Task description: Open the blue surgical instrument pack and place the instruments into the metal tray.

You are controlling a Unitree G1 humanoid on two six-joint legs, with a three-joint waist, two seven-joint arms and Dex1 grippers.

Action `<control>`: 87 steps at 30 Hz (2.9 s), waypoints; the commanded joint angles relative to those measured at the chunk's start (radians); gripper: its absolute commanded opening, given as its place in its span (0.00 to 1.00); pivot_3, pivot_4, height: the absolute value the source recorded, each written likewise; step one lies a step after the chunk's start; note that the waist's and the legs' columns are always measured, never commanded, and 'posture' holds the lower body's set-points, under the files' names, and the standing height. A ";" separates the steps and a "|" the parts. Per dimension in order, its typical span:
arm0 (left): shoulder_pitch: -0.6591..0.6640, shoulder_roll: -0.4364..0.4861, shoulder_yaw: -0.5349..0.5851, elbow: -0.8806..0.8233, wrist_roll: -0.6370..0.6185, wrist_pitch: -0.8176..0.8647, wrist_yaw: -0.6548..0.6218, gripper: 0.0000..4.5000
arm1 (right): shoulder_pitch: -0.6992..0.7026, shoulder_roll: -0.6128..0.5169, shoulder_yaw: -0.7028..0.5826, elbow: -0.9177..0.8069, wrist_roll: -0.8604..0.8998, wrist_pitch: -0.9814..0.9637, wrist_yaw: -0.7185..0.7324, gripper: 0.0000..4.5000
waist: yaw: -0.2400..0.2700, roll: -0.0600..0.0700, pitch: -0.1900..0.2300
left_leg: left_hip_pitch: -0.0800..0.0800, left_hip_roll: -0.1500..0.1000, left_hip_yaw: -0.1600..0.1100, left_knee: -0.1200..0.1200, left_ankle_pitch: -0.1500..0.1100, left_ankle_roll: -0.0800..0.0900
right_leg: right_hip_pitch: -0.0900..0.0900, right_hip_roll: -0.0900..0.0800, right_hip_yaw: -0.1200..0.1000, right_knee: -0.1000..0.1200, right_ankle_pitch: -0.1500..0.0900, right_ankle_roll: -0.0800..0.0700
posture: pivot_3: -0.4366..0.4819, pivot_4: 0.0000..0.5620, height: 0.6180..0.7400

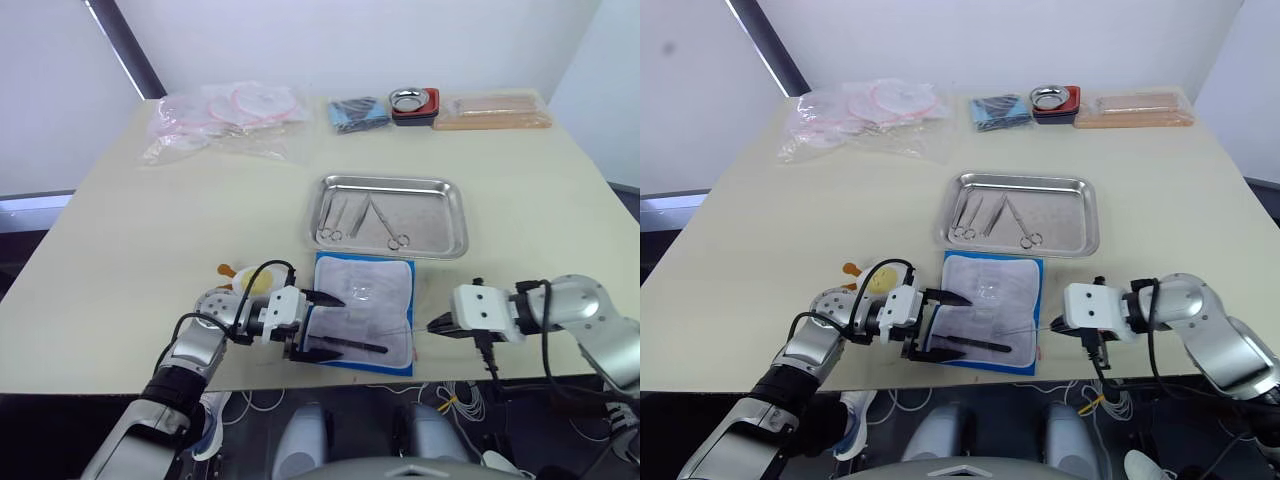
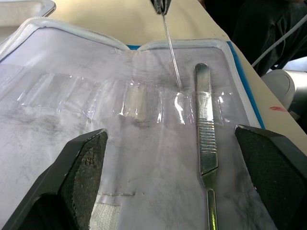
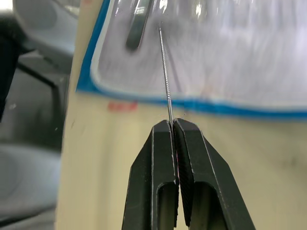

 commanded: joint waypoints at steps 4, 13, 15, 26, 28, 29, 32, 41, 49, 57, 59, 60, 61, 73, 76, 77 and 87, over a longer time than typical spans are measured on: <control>0.038 0.011 -0.071 0.120 0.124 0.011 0.002 1.00 | 0.055 -0.061 -0.160 -0.008 0.070 -0.070 0.028 0.02 | 0.000 -0.001 0.002 | 0.000 0.000 0.000 0.000 0.000 0.000 | 0.000 0.000 0.000 0.000 0.000 0.000 | 0.48 0.27 1.00; 0.042 0.012 -0.070 0.108 0.120 0.018 0.002 1.00 | 0.045 0.089 -0.269 0.042 0.207 0.026 -0.111 0.02 | 0.000 -0.002 0.002 | 0.000 0.000 0.000 0.000 0.000 0.000 | 0.001 0.000 0.000 0.000 0.000 0.000 | 0.48 0.27 1.00; 0.045 0.014 -0.068 0.101 0.118 0.022 0.002 1.00 | 0.019 0.135 -0.262 0.054 0.199 0.057 -0.173 0.02 | 0.000 -0.001 0.003 | 0.000 0.000 0.000 0.000 0.000 0.000 | 0.001 0.000 0.000 0.000 0.000 0.000 | 0.48 0.27 1.00; 0.056 0.021 -0.064 0.083 0.118 0.030 0.012 1.00 | -0.186 0.471 -0.204 0.177 0.153 0.310 -0.579 0.02 | -0.002 0.005 0.001 | 0.000 0.000 0.000 -0.001 0.000 0.000 | 0.000 0.000 0.000 0.000 0.000 0.000 | 0.48 0.27 1.00; 0.055 0.021 -0.064 0.084 0.119 0.030 0.016 1.00 | -0.236 0.505 -0.185 0.243 0.116 0.367 -0.649 0.02 | -0.004 0.007 0.000 | 0.000 0.000 0.001 0.000 0.000 0.000 | 0.000 0.000 0.001 0.000 0.000 0.000 | 0.48 0.27 1.00; 0.055 0.020 -0.064 0.084 0.119 0.030 0.017 1.00 | -0.263 0.530 -0.188 0.282 0.106 0.383 -0.683 0.02 | -0.004 0.006 0.001 | 0.000 0.000 0.000 0.000 0.000 0.000 | 0.000 0.000 0.001 0.000 0.000 0.000 | 0.48 0.27 1.00; 0.055 0.019 -0.064 0.084 0.119 0.031 0.020 1.00 | -0.343 0.578 -0.175 0.392 0.063 0.412 -0.753 0.02 | -0.003 0.008 0.001 | 0.000 0.000 0.000 -0.001 0.000 0.000 | 0.000 0.000 0.001 0.001 0.000 0.000 | 0.48 0.27 1.00; 0.055 0.022 -0.062 0.083 0.118 0.034 0.022 1.00 | -0.448 0.648 -0.171 0.572 0.018 0.417 -0.813 0.02 | -0.005 0.008 0.001 | 0.000 0.000 0.000 -0.001 0.000 0.000 | 0.000 0.001 0.002 0.001 0.000 0.000 | 0.48 0.27 1.00; 0.057 0.026 -0.058 0.080 0.117 0.034 0.022 1.00 | -0.512 0.703 -0.181 0.709 0.000 0.403 -0.842 0.02 | -0.008 0.009 0.001 | 0.000 0.000 0.000 -0.001 0.000 0.000 | 0.000 0.001 0.002 0.001 0.000 0.000 | 0.48 0.27 1.00; 0.058 0.029 -0.054 0.077 0.115 0.035 0.024 1.00 | -0.490 0.713 -0.157 0.689 0.002 0.406 -0.810 0.43 | -0.009 0.009 0.000 | 0.000 0.000 0.000 -0.001 0.000 0.000 | 0.000 0.001 0.003 0.001 0.000 0.000 | 0.48 0.27 1.00; 0.061 0.031 -0.054 0.074 0.115 0.037 0.024 1.00 | -0.482 0.706 -0.156 0.661 0.001 0.407 -0.799 0.66 | -0.010 0.009 0.000 | 0.000 0.000 0.000 -0.001 0.000 0.000 | 0.000 0.001 0.003 0.001 0.000 0.000 | 0.48 0.27 1.00; 0.062 0.031 -0.054 0.074 0.114 0.037 0.024 1.00 | -0.479 0.704 -0.156 0.648 0.000 0.407 -0.796 0.76 | -0.011 0.009 0.000 | 0.000 0.000 0.000 -0.001 0.000 0.000 | 0.000 0.001 0.003 0.001 0.000 0.000 | 0.48 0.27 1.00; 0.063 0.032 -0.054 0.072 0.114 0.037 0.024 1.00 | -0.478 0.699 -0.160 0.626 0.001 0.408 -0.796 0.89 | -0.013 0.009 0.000 | 0.000 0.000 0.000 -0.001 0.000 0.000 | 0.000 0.001 0.003 0.001 0.000 0.000 | 0.48 0.27 1.00; 0.053 0.029 -0.062 0.082 0.118 0.029 0.013 1.00 | -0.348 0.549 -0.170 0.253 0.097 0.342 -0.583 0.99 | -0.019 0.010 0.001 | -0.001 -0.002 -0.001 -0.002 0.000 0.000 | 0.000 0.000 0.004 0.001 0.000 0.000 | 0.48 0.27 1.00; 0.047 0.028 -0.062 0.088 0.118 0.030 0.009 1.00 | -0.271 0.489 -0.199 0.156 0.155 0.328 -0.502 0.99 | -0.023 0.010 0.003 | -0.001 -0.003 0.000 -0.002 0.000 0.000 | 0.000 0.000 0.006 0.001 0.000 0.000 | 0.48 0.27 1.00; 0.045 0.028 -0.063 0.090 0.118 0.030 0.007 1.00 | -0.232 0.464 -0.210 0.119 0.182 0.312 -0.458 0.99 | -0.023 0.009 0.003 | -0.001 -0.003 0.000 -0.002 0.000 0.000 | 0.000 0.000 0.006 0.001 0.000 0.000 | 0.48 0.27 1.00; 0.041 0.024 -0.066 0.113 0.126 0.013 0.005 1.00 | 0.040 0.296 -0.322 -0.029 0.352 0.097 -0.158 0.99 | -0.022 0.004 0.007 | 0.000 -0.004 0.000 -0.002 0.000 0.000 | 0.000 0.000 0.007 0.000 0.000 0.001 | 0.48 0.27 1.00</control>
